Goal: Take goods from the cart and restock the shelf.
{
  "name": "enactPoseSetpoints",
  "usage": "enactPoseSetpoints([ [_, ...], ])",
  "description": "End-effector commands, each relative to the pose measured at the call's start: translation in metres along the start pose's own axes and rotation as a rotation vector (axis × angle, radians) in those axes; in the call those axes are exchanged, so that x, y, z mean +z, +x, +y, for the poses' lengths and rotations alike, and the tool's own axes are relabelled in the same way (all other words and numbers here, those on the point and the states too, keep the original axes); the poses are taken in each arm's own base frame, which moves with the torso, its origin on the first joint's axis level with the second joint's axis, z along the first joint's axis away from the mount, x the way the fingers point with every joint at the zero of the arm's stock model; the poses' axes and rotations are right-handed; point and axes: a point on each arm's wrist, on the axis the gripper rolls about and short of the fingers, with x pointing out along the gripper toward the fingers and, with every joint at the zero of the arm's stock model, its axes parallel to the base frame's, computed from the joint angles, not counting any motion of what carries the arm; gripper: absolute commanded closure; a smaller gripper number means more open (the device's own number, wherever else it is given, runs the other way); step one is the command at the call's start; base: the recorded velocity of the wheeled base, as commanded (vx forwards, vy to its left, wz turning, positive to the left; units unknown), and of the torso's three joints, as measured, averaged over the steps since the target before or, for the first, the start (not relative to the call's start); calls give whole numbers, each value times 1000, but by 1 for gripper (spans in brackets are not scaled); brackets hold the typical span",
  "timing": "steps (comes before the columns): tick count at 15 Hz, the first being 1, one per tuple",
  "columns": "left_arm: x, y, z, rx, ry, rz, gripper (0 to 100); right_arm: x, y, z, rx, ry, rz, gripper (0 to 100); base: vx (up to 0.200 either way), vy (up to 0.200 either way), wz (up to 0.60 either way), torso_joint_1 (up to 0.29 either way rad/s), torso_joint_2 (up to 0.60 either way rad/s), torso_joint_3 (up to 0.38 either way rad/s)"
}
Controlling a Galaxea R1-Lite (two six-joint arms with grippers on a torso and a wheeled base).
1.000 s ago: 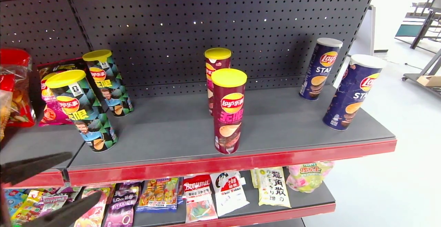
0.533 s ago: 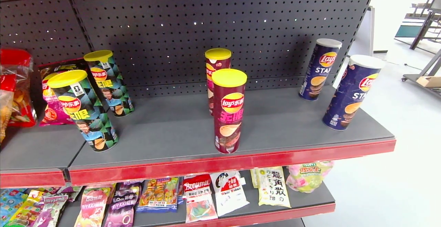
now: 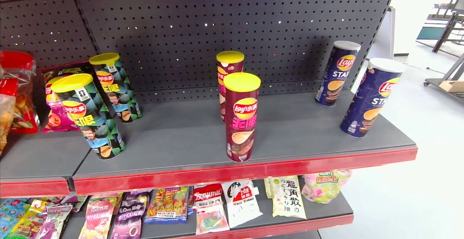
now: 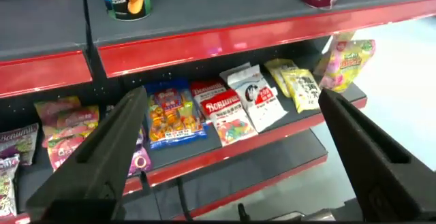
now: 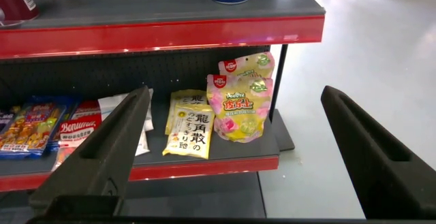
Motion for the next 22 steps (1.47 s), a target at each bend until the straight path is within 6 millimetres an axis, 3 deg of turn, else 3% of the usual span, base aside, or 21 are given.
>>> enactPoseSetpoints([
  [1,-12,8,2,2,-4,22,0,0,0,0,1,0,0,0,0,0,600,-2,2,2],
  [8,-24,18,4,12,5,-16,0,0,0,0,7,-5,0,0,0,0,86,0,0,0],
  [10,-28,22,8,132,34,-74,0,6,-1,1,44,6,-34,0,0,0,0,0,0,0],
  [11,-31,22,9,199,22,-56,0,44,-6,2,107,6,-96,0,0,0,0,0,0,0],
  [12,-31,22,9,195,16,-49,0,67,-3,2,119,15,-85,0,0,0,0,0,0,0],
  [13,-32,23,8,139,45,-43,0,113,6,2,154,36,-95,0,0,0,0,0,0,0],
  [15,-32,23,7,89,52,-37,0,133,36,3,211,-12,9,0,0,0,0,0,0,0],
  [18,-32,22,9,159,63,-41,0,149,105,14,336,-61,182,0,0,0,0,0,0,0],
  [20,-32,23,9,155,63,-41,0,149,141,25,396,-94,219,0,0,0,0,0,0,0],
  [21,-32,23,9,155,62,-41,0,141,169,32,405,-99,255,0,0,0,0,0,0,0],
  [22,-32,23,8,152,64,-41,0,135,182,38,431,-117,283,0,0,0,0,0,0,0],
])
